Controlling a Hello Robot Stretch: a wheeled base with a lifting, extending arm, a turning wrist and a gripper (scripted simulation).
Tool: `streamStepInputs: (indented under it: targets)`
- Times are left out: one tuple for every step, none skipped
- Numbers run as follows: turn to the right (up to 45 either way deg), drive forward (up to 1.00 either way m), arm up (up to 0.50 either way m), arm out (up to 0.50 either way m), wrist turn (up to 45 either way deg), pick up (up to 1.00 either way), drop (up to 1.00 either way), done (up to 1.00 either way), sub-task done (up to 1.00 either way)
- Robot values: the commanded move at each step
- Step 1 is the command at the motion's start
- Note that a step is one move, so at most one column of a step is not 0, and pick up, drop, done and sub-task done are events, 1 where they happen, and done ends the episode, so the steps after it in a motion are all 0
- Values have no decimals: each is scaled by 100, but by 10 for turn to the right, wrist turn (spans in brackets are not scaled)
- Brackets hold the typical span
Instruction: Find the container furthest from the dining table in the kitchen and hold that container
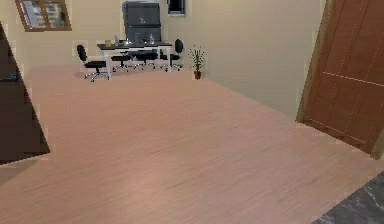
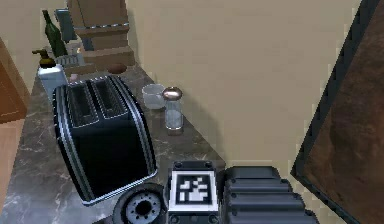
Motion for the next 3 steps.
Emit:
streamStepInputs:
  targets:
    - [0,0,0,0,0,100,0,0,0]
    - [0,0,0,48,0,0,0,0,0]
    - [450,0,0,0,0,0,0,0,0]
